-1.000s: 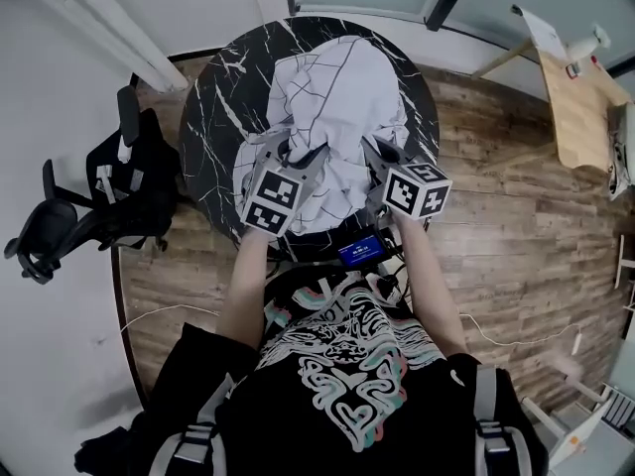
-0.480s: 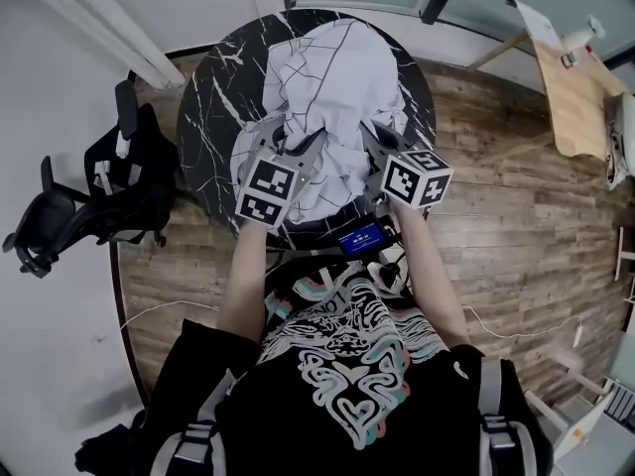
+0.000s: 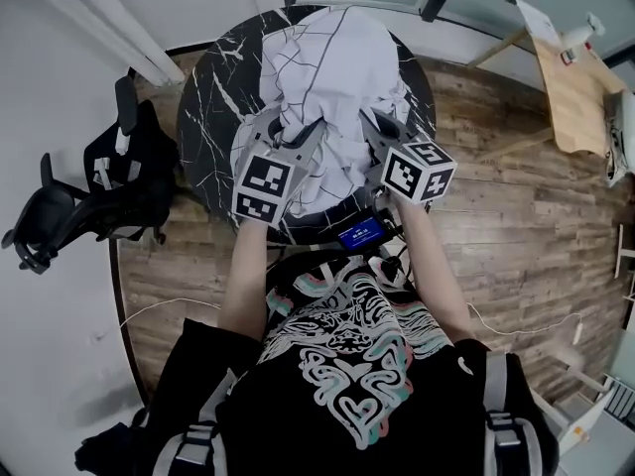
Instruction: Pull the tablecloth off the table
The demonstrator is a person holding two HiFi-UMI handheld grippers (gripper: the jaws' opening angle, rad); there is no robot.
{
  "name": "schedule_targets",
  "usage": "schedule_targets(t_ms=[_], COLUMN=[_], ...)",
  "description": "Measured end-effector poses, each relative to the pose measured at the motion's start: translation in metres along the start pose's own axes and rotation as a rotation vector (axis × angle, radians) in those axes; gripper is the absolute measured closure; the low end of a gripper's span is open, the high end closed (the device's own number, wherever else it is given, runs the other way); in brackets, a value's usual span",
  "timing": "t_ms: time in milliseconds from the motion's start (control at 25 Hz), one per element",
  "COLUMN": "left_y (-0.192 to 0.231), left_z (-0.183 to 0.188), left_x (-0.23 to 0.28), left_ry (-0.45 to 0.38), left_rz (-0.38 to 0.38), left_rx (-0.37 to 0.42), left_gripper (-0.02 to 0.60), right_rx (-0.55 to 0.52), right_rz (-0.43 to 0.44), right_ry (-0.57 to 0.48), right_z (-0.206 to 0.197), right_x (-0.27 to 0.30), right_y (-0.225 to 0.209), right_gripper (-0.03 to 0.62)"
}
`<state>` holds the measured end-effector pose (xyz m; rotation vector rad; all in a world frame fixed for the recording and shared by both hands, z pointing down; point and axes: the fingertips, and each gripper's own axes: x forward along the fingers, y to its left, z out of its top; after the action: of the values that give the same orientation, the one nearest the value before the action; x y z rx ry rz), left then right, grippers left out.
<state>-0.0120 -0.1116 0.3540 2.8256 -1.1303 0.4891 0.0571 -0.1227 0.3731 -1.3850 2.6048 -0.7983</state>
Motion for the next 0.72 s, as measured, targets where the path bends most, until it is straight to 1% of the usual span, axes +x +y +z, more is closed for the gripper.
schedule_targets(t_ms=[160,400,720], left_y=[-0.001,0.007,0.011], left_z=[0.003,0.003,0.01], left_x=[0.0,0.0,-0.004], left_ry=[-0.015,-0.026,-0.044], left_rz=[-0.001,-0.001,0.002], left_rx=[-0.007,-0.026,-0.022], left_gripper=[0.419,0.42,0.42], right_rx=[-0.013,-0.024,-0.034], right_rz=[-0.004,-0.009,-0.007], right_ry=[-0.008,0.012,-0.006], right_z=[0.004,0.004,0.011], right_x=[-0.002,0.008,0.009], right_y=[0.001,0.003,0.009], right_gripper=[0.54,0.54,0.542])
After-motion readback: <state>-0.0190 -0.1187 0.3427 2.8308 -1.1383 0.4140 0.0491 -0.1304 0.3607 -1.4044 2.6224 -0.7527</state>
